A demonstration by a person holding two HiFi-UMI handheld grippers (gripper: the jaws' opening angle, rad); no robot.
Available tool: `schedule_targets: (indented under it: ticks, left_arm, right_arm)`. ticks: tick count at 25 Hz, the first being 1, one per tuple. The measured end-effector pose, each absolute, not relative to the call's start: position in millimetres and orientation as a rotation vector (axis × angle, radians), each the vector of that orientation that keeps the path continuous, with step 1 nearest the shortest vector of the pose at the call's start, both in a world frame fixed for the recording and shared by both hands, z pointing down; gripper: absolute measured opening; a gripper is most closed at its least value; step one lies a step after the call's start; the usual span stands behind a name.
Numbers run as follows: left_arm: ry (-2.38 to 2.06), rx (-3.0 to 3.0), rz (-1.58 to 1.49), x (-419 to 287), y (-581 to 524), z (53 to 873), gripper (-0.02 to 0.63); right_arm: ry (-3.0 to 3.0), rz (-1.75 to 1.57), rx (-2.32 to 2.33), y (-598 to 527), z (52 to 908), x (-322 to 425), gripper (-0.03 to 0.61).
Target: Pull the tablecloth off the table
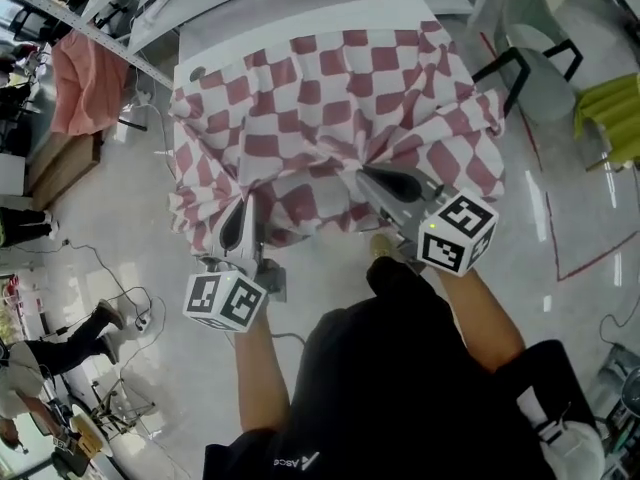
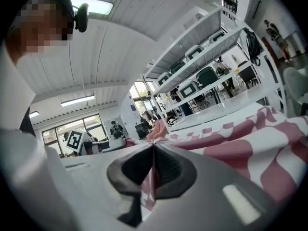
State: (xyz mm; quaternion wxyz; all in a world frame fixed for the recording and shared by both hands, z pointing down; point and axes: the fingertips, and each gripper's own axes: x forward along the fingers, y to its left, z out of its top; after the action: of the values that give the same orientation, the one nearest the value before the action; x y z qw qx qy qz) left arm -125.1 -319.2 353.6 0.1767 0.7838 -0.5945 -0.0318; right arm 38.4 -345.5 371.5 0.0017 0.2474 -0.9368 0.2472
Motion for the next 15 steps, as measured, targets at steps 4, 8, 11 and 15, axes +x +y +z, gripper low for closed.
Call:
schedule_targets:
  ticks: [4, 8, 11, 15]
  left_arm:
    - [-1.675, 2.285, -0.177, -132.8, -258.7, 330.3, 0.012]
    - [-1.622, 2.37, -0.278, -137.2, -188.7, 313.3, 0.012]
    - [-1.577, 2.427, -0.334, -133.3, -142.5, 298.3, 0.012]
    - [-1.541, 2.457, -0.366, -124.7, -88.4, 282.1, 0.012]
  right_arm:
    - [-3.023, 0.753, 0.798, -280.6, 352.2, 26.8, 0.008]
    - [-3.075, 0.698, 0.858, -204.2, 338.2, 20.9, 0.007]
    - [-3.089, 0.647, 0.909, -156.8, 323.3, 24.1, 0.006]
    - [-3.096, 0.646, 0.971, -100.3, 304.0, 38.1, 0.006]
